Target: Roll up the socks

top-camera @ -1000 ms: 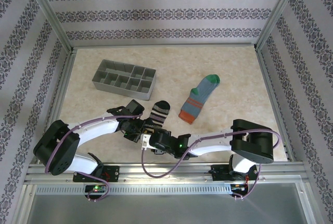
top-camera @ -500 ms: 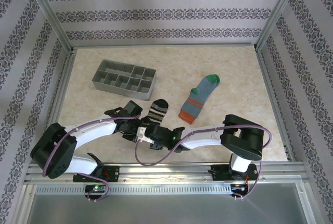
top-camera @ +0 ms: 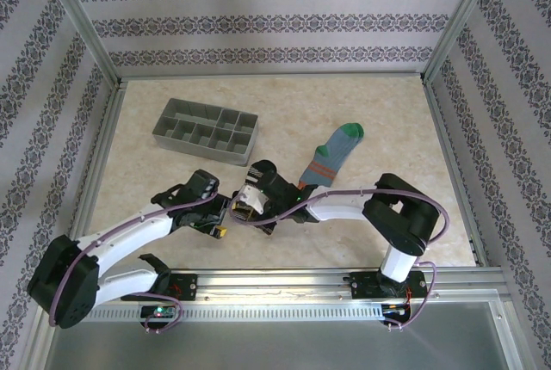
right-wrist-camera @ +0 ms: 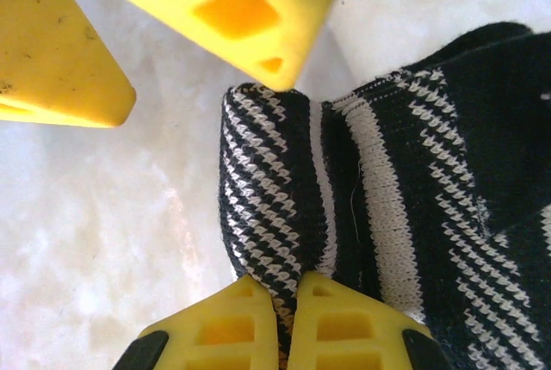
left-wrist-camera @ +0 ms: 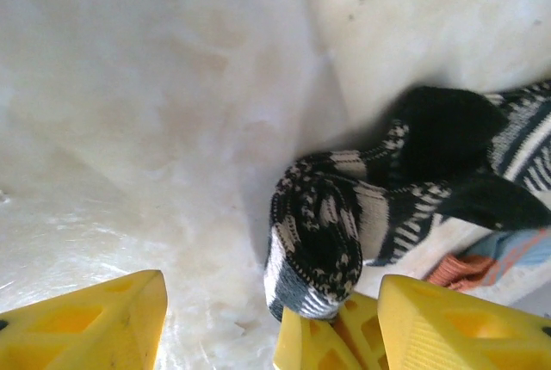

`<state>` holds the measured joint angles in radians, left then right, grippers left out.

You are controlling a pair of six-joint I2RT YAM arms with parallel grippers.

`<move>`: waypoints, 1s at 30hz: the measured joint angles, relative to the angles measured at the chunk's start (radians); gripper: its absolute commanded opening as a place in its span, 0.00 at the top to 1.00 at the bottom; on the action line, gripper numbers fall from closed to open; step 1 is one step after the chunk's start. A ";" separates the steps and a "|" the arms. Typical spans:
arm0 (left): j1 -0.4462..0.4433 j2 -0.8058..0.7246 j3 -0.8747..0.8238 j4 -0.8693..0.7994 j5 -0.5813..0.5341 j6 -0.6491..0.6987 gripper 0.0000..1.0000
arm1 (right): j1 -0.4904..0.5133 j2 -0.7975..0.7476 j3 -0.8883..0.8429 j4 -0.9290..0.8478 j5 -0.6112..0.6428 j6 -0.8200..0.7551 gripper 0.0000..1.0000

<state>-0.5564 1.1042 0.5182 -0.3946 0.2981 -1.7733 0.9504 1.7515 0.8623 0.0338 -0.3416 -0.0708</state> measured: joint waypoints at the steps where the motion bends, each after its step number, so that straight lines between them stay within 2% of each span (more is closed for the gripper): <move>1: 0.001 -0.012 -0.011 0.015 -0.001 0.009 0.37 | -0.014 0.008 0.009 -0.010 -0.030 0.007 1.00; 8: 0.002 -0.052 -0.106 0.187 -0.003 0.079 0.47 | -0.100 0.079 0.093 -0.105 -0.220 0.044 1.00; 16: 0.002 0.004 -0.127 0.358 0.010 0.148 0.51 | -0.175 0.135 0.134 -0.155 -0.376 0.093 1.00; 30: 0.002 0.040 -0.133 0.393 0.029 0.193 0.50 | -0.220 0.220 0.252 -0.315 -0.480 0.125 1.00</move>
<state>-0.5541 1.1446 0.3855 -0.0021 0.3275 -1.5799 0.7300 1.9720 1.1141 -0.2813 -0.8219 0.0544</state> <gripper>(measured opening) 0.491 0.042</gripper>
